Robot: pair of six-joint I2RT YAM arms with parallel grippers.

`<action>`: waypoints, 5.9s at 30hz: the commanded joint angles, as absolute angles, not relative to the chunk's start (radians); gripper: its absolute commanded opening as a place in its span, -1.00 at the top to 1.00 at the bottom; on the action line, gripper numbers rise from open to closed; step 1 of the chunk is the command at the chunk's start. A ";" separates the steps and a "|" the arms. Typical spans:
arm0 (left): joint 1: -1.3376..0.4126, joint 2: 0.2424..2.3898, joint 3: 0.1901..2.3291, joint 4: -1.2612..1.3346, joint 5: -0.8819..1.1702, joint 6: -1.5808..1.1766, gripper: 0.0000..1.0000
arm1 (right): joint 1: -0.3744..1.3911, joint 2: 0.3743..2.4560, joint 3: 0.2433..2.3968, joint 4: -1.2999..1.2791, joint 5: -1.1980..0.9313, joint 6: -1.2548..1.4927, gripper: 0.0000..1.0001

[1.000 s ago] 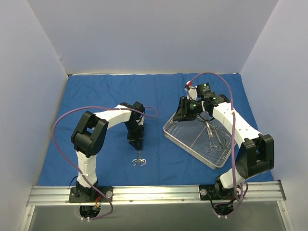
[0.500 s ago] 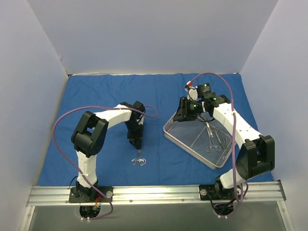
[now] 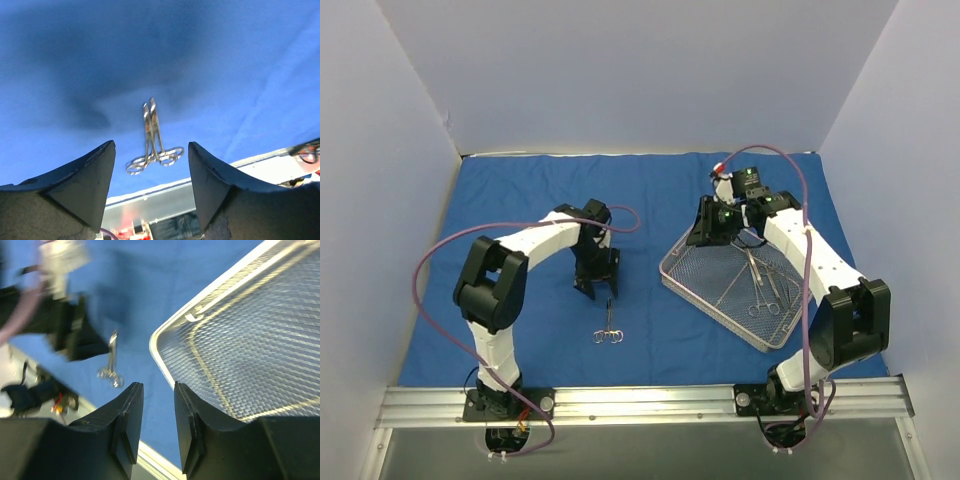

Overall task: Open and lay out the surgical kit
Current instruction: Adjust the medical item in the surgical kit, then pick up the medical item from the container, then place the medical item in the surgical kit, then pick up the medical item from the container.

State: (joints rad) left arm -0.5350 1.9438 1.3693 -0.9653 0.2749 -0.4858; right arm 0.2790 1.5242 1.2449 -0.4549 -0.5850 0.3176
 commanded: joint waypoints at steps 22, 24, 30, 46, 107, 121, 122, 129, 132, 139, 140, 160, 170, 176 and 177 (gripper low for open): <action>-0.207 1.551 1.370 -0.744 0.571 -0.255 -0.50 | 0.064 1.684 1.115 -0.629 0.074 0.348 0.14; -0.180 1.546 1.367 -0.736 0.590 -0.264 -0.50 | 0.061 1.713 1.115 -0.623 0.080 0.339 0.17; -0.153 1.532 1.351 -0.723 0.612 -0.285 -0.50 | 0.058 1.756 1.082 -0.591 0.103 0.333 0.25; -0.137 1.545 1.345 -0.704 0.647 -0.310 -0.50 | 0.052 1.741 1.106 -0.627 0.060 0.330 1.00; -0.018 1.442 1.482 -0.956 0.232 -0.408 -0.59 | 1.037 2.298 2.033 -0.655 -0.107 1.012 1.00; -0.017 1.445 1.445 -0.936 0.236 -0.405 -0.60 | 1.049 2.338 2.056 -0.699 -0.132 1.031 1.00; -0.015 1.447 1.448 -0.936 0.236 -0.403 -0.60 | 1.048 2.339 2.052 -0.699 -0.138 1.031 1.00; -0.012 1.451 1.447 -0.934 0.241 -0.405 -0.60 | 1.049 2.333 2.025 -0.701 -0.153 1.042 1.00; -0.011 1.456 1.445 -0.934 0.242 -0.405 -0.60 | 1.043 2.344 2.023 -0.701 -0.164 1.040 1.00; -0.011 1.457 1.443 -0.933 0.250 -0.403 -0.60 | 1.040 2.370 2.051 -0.715 -0.178 1.028 0.77; -0.011 1.457 1.442 -0.933 0.250 -0.403 -0.60 | 1.040 2.370 2.052 -0.712 -0.178 1.028 0.74; -0.006 1.420 1.437 -0.930 0.238 -0.359 -0.62 | 0.850 2.036 2.089 -0.798 -0.003 0.884 0.21; -0.035 1.442 1.401 -0.830 0.451 -0.359 -0.62 | 0.160 1.542 1.539 -0.887 -0.014 0.620 0.24; -0.080 1.448 1.370 -0.810 0.459 -0.334 -0.62 | -0.096 1.437 1.327 -0.882 -0.038 0.477 0.10; -0.089 1.453 1.365 -0.804 0.462 -0.331 -0.62 | -0.113 1.425 1.306 -0.876 -0.031 0.468 0.10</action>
